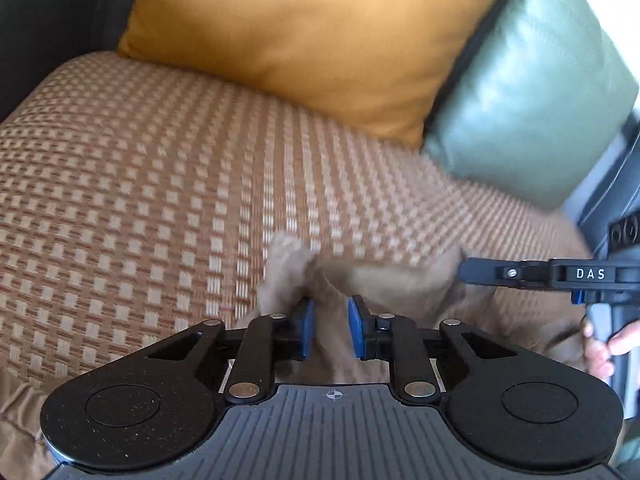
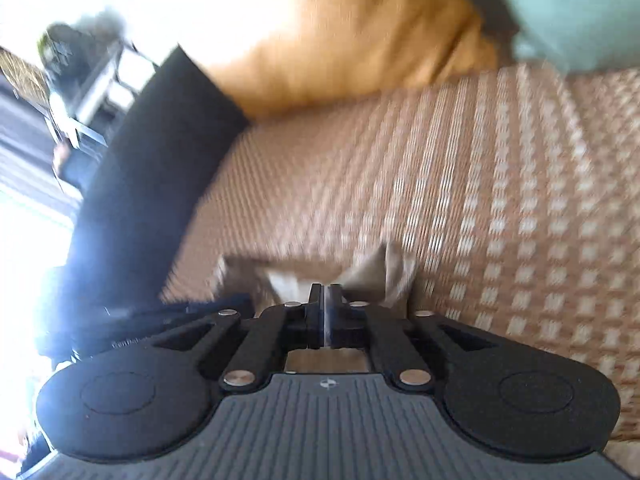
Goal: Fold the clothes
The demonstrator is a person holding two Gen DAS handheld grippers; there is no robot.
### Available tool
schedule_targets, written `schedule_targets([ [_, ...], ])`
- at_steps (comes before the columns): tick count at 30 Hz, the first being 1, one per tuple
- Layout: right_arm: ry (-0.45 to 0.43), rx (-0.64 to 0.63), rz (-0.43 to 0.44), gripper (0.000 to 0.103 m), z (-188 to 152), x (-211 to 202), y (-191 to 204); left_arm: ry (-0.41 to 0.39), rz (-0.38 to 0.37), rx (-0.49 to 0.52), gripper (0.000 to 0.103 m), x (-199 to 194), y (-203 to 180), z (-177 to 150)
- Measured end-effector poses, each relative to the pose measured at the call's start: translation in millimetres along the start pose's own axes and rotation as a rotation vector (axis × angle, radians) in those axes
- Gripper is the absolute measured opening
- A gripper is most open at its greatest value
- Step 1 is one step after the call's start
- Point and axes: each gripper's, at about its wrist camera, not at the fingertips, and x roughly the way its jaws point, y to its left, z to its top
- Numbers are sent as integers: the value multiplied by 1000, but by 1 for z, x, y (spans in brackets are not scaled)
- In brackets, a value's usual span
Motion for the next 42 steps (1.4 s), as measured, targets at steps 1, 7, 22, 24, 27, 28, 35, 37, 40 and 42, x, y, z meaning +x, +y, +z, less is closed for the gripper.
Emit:
schedule_targets([
  [1, -20, -3, -9, 8, 5, -9, -2, -31, -7, -17, 47, -7, 1, 4],
  [7, -12, -58, -154, 47, 27, -23, 2, -49, 182, 69, 69, 3, -11, 34],
  [22, -82, -345, -75, 16, -3, -9, 28, -72, 229, 128, 10, 17, -4, 19],
  [24, -104, -358, -53, 16, -10, -16, 28, -70, 234, 121, 10, 19, -3, 20],
  [27, -118, -371, -94, 16, -12, -13, 30, -92, 268, 143, 11, 21, -11, 21],
  [28, -116, -376, -122, 16, -11, -10, 30, -97, 279, 135, 11, 24, -11, 21],
  [35, -54, -365, -398, 22, -1, 44, 30, -120, 413, -3, 35, 33, 15, 36],
  [37, -100, -360, -423, 27, 3, 37, 33, -145, 357, -28, 36, 14, 21, 36],
  [40, -160, -286, -341, 29, 9, 2, 31, -167, 292, -10, 39, -13, 21, 33],
  [42, -125, -305, -283, 29, 5, -17, 36, -171, 243, 7, 39, -28, 19, 29],
])
